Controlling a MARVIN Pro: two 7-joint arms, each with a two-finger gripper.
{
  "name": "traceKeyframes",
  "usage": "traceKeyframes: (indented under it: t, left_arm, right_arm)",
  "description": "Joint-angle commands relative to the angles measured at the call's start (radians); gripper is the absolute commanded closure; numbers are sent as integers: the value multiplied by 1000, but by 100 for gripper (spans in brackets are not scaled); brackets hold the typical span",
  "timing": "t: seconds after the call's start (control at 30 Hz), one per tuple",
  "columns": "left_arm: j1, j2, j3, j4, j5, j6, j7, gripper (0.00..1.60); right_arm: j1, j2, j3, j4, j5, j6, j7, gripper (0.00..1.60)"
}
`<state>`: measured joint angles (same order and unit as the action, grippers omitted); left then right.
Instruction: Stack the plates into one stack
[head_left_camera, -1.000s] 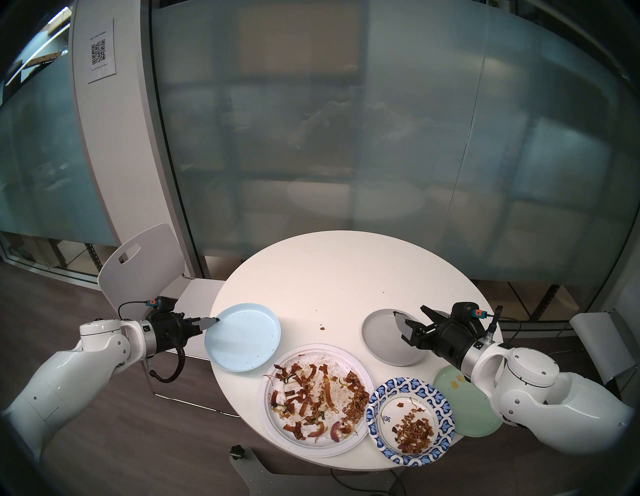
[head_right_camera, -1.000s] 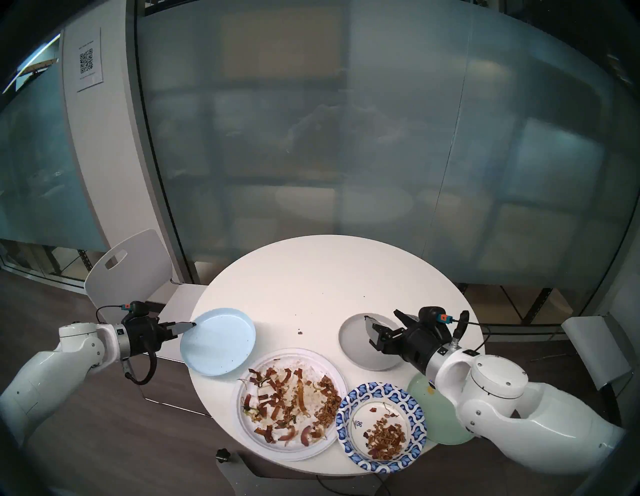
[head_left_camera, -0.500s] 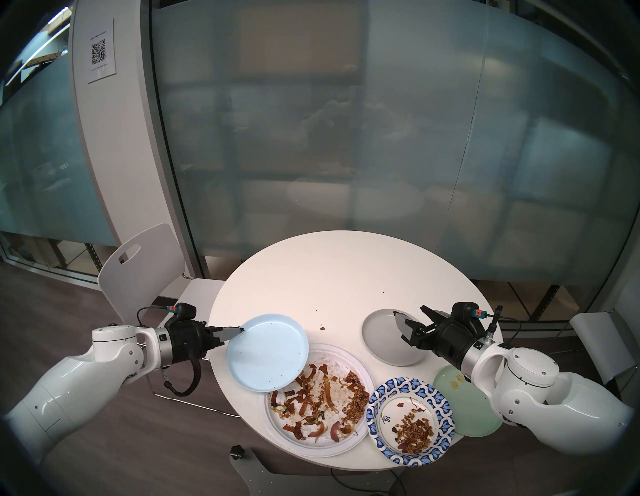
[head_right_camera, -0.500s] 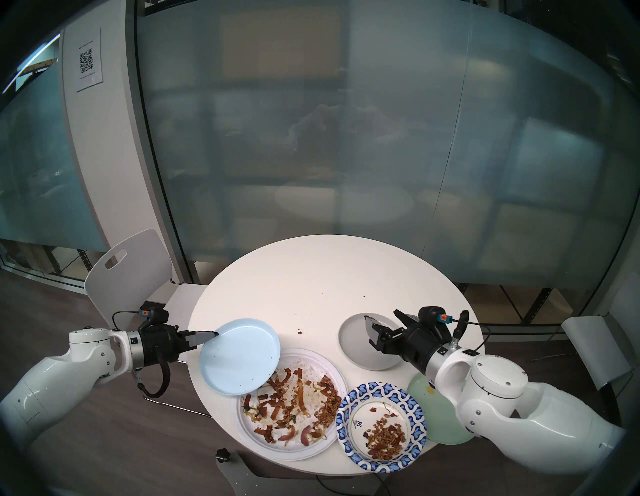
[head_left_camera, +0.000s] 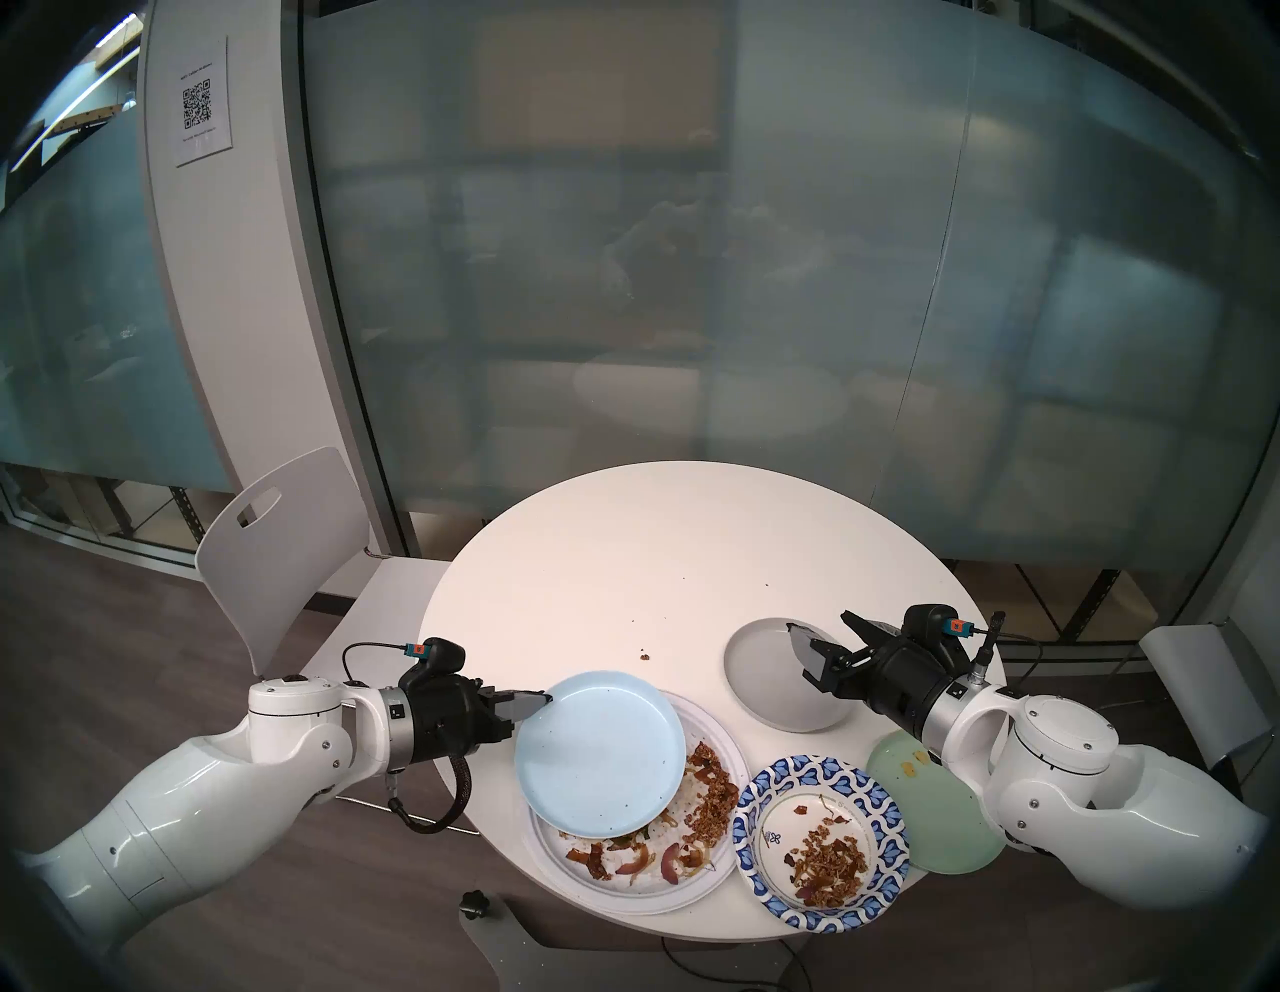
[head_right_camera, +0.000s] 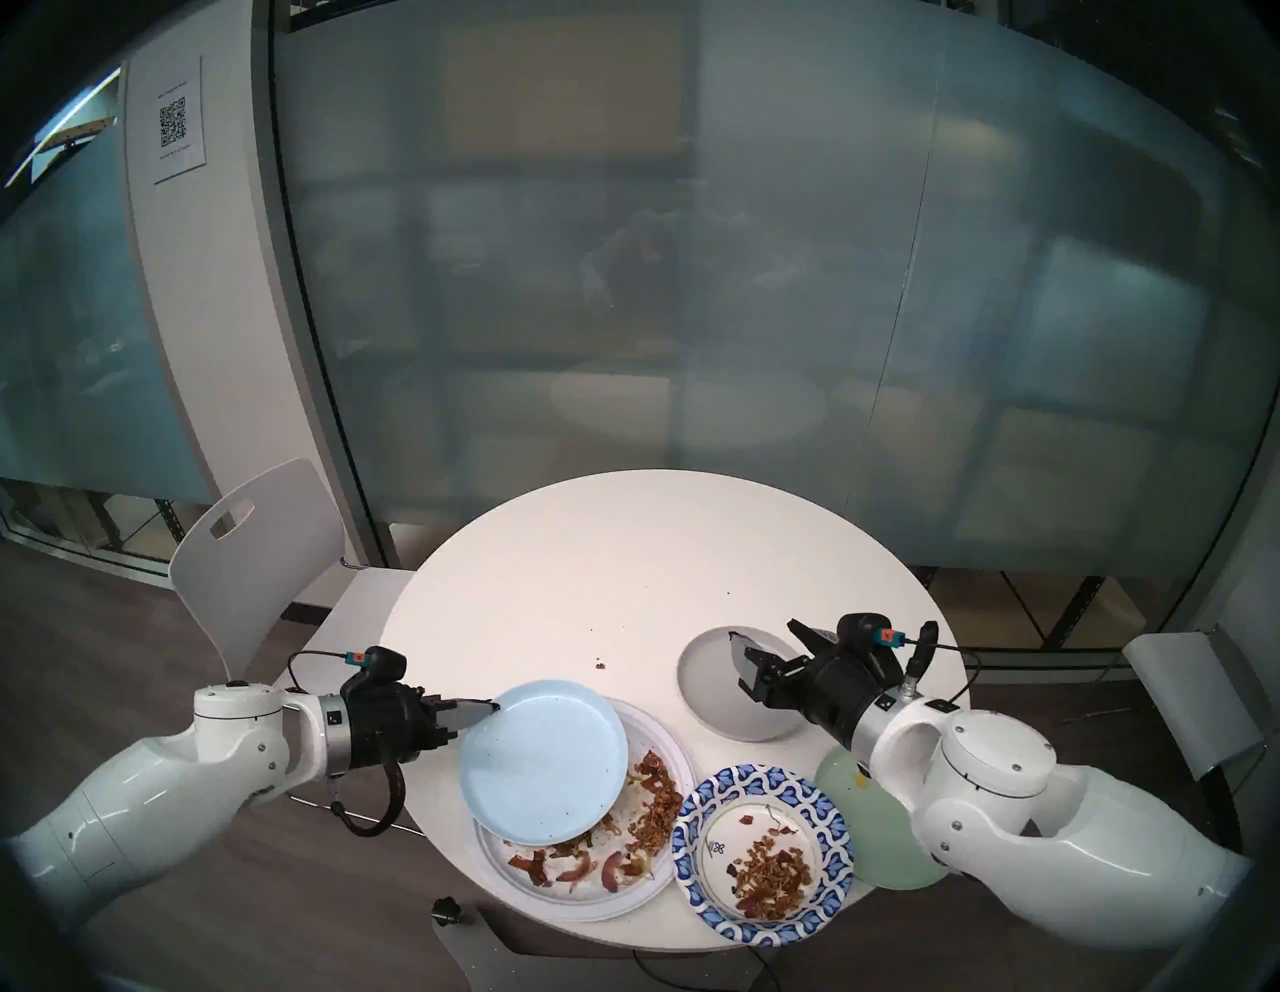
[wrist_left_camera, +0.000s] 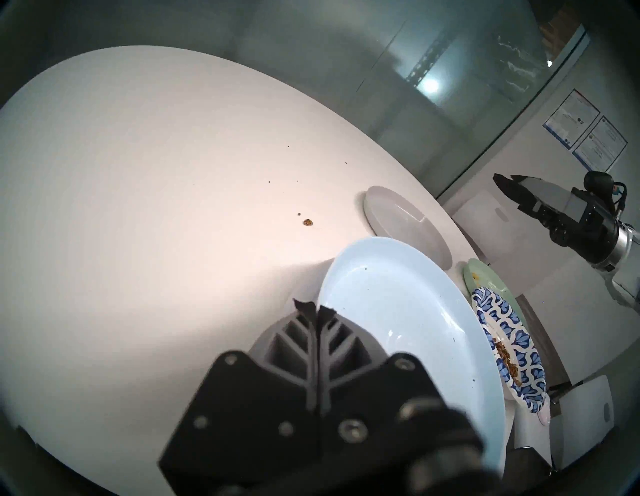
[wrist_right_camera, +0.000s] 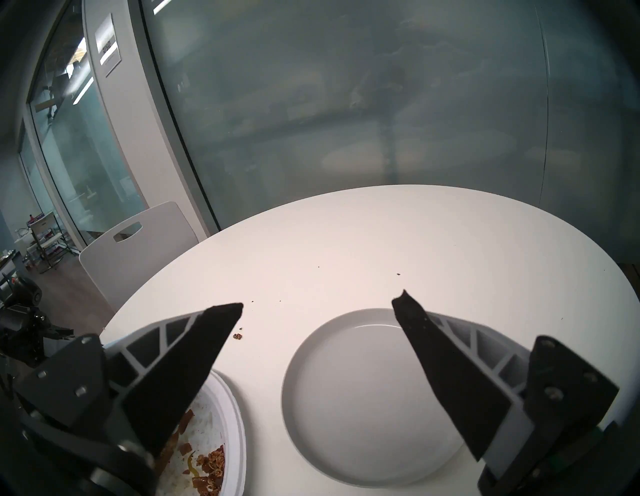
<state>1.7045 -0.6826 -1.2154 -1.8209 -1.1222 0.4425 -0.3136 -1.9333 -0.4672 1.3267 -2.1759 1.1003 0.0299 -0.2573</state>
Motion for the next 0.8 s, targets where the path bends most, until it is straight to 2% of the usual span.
traceKeyframes:
  t: [0.0, 0.23, 0.47, 0.5, 0.53, 0.63, 0.77]
  left_arm:
    - [-41, -37, 29, -52, 31, 0, 29, 160]
    - [-36, -30, 53, -53, 69, -16, 45, 160]
    - [-18, -6, 48, -78, 111, -54, 57, 160]
    - [-15, -4, 46, -82, 111, -56, 57, 145]
    - [-13, 0, 42, -83, 108, -55, 54, 142]
    - [-6, 13, 34, -91, 103, -55, 45, 111]
    - [4, 28, 27, -103, 104, -54, 36, 100]
  right_arm:
    - [4, 2, 6, -11, 2, 0, 1, 0]
    - [4, 2, 6, -12, 2, 0, 0, 0]
    - [4, 2, 6, -12, 2, 0, 1, 0]
    - [4, 2, 6, -12, 2, 0, 1, 0]
    - [4, 2, 6, -12, 2, 0, 1, 0]
    - [4, 2, 6, -12, 2, 0, 1, 0]
    - [4, 2, 7, -12, 2, 0, 1, 0]
